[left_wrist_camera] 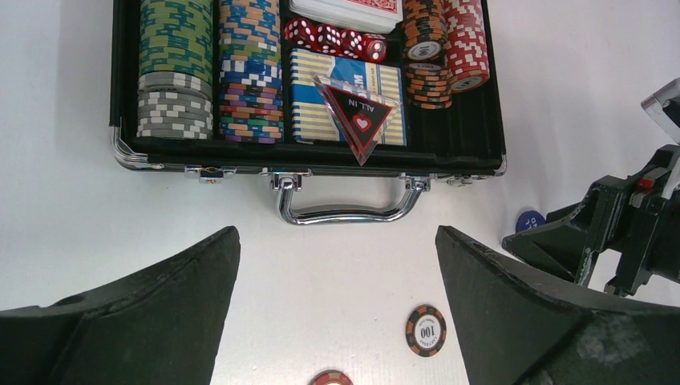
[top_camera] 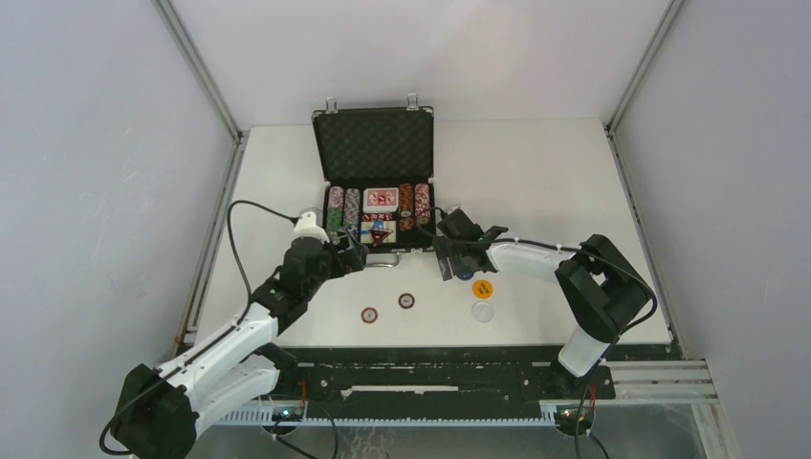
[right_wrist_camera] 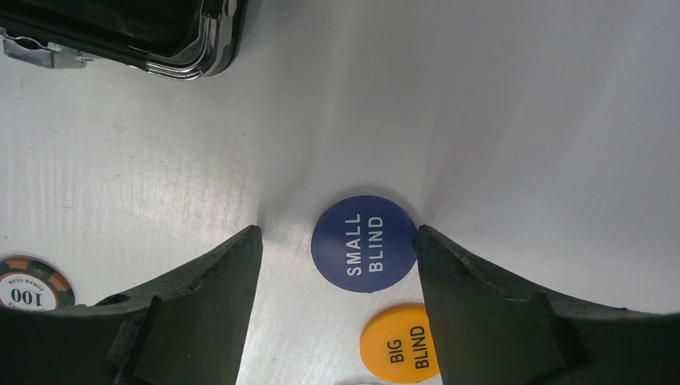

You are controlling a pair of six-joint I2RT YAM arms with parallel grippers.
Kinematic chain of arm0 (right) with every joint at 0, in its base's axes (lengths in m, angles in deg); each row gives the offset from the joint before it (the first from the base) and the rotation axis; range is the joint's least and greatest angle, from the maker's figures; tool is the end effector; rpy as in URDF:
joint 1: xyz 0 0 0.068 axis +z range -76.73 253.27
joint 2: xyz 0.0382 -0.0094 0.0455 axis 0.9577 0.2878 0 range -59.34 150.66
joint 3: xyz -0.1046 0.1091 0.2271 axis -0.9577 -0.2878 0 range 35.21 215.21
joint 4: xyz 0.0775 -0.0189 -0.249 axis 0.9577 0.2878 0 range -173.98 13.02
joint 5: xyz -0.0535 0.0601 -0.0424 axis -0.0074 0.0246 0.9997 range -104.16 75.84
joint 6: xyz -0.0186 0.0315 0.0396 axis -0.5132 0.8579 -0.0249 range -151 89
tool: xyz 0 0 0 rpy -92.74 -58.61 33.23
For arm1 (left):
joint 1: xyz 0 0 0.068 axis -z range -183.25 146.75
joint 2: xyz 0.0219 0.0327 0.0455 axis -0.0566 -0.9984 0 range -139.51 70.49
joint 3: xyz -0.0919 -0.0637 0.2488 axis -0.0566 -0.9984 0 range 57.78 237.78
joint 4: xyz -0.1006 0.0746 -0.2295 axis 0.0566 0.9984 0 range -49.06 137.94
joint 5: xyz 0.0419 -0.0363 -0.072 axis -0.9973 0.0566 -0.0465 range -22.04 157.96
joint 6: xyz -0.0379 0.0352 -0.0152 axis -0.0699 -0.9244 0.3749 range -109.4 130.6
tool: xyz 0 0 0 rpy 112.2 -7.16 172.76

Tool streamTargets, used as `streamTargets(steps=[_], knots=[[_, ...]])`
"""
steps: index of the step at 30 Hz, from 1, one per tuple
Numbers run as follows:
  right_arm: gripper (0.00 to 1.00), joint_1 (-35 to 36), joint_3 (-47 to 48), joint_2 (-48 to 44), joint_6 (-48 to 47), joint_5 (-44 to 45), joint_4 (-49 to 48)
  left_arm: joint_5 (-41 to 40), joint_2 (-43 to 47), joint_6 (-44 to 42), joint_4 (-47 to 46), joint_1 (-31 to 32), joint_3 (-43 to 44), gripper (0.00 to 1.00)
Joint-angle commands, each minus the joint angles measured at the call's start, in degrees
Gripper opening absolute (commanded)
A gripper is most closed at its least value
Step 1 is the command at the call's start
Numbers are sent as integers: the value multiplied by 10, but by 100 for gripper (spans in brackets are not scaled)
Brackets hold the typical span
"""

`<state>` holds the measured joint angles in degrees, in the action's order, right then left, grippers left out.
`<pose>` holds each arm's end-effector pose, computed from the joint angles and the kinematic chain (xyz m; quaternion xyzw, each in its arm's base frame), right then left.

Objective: Pack up texas hold em set

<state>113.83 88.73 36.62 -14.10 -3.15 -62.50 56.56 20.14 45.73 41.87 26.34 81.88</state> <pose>0.2451 0.2007 0.1572 -0.1776 0.9536 0.0260 0.2419 0.1728 -0.0900 0.2124 -0.0927 0.8458 -0.2059 0.4834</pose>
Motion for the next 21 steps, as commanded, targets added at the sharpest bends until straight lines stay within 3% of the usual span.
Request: streamTargets(steps=[1, 11, 21], knots=[[79, -4, -19, -11, 12, -1, -3, -2, -7, 0, -23, -3, 2, 96], [83, -4, -33, -77, 6, -3, -16, -1, -14, 0, -28, -3, 2, 96], [85, -11, -36, -20, 17, -14, -15, -1, -12, -2, -28, -3, 0, 96]])
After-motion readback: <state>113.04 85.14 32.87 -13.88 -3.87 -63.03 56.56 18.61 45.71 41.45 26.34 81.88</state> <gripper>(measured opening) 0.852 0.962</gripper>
